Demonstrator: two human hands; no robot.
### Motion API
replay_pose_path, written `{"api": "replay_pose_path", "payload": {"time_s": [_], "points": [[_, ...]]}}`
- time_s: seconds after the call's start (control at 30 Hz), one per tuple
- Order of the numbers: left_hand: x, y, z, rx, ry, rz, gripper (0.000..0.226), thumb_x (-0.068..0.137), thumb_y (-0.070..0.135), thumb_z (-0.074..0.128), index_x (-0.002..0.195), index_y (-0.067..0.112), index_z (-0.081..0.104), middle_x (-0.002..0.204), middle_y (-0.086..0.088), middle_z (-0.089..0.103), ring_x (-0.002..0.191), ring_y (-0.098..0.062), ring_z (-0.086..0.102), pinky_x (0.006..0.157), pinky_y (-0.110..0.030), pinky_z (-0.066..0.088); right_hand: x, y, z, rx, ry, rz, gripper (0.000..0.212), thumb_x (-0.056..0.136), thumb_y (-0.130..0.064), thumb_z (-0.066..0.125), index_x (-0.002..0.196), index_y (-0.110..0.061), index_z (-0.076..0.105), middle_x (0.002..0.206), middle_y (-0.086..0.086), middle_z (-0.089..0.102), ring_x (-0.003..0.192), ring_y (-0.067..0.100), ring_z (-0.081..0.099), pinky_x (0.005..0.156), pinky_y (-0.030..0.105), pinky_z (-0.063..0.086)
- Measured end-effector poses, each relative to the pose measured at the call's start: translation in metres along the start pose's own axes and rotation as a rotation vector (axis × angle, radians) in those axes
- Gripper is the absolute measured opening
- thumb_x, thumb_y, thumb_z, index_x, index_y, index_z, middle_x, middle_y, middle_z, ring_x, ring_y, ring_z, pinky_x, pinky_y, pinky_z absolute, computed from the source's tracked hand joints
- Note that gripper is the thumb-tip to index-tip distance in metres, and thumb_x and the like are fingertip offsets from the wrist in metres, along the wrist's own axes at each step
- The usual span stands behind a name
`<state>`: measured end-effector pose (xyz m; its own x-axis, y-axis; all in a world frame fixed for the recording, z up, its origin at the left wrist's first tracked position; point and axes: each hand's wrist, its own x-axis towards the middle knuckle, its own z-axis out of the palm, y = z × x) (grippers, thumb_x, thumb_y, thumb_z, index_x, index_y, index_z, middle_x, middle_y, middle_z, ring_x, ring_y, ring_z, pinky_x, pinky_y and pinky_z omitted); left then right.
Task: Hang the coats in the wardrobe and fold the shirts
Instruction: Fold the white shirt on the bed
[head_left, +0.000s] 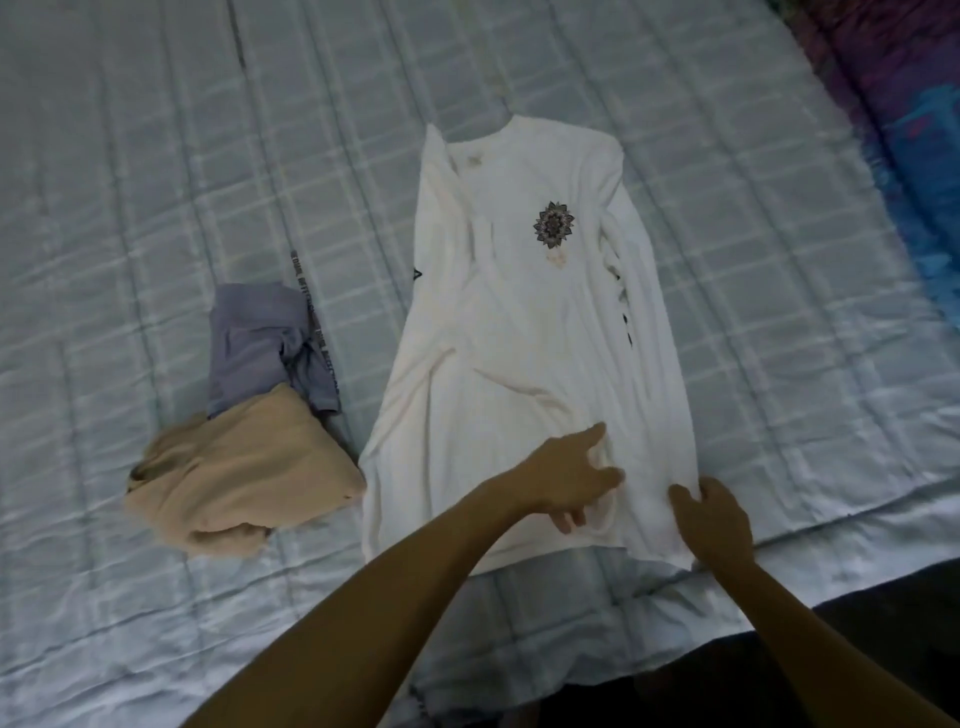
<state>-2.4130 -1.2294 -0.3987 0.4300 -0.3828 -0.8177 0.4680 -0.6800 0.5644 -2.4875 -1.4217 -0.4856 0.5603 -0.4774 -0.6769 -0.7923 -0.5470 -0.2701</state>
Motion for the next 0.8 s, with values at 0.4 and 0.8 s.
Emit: {"api": "replay_pose_path", "payload": {"time_s": [0.4,0.8], "points": [[0.019,-0.11,0.011,0.966,0.204,0.201,0.06,0.098,0.04,0.035,0.151,0.029,0.009,0.159,-0.014,-0.001,0.144,-0.032,0.008,0.115,-0.042,0.011,-0.027,-0.022,-0.072,0.362,0.657,-0.09,0.043,0.103,-0.034,0.031,0.103,0.0,0.056,0.095,0.018,0.061,0.085,0.028,0.056,0.077,0.031,0.038],[-0.026,-0.177,-0.043,0.768,0.531,-0.037,0.03,0.088,0.016,0.044,0.112,0.019,0.062,0.106,-0.007,0.059,0.095,-0.025,0.055,0.082,-0.035,0.044,-0.137,-0.096,0.063,-0.637,-0.545,-0.843,0.051,0.094,-0.056,0.037,0.115,-0.019,0.065,0.11,0.004,0.067,0.099,0.023,0.061,0.088,0.032,0.046]]}}
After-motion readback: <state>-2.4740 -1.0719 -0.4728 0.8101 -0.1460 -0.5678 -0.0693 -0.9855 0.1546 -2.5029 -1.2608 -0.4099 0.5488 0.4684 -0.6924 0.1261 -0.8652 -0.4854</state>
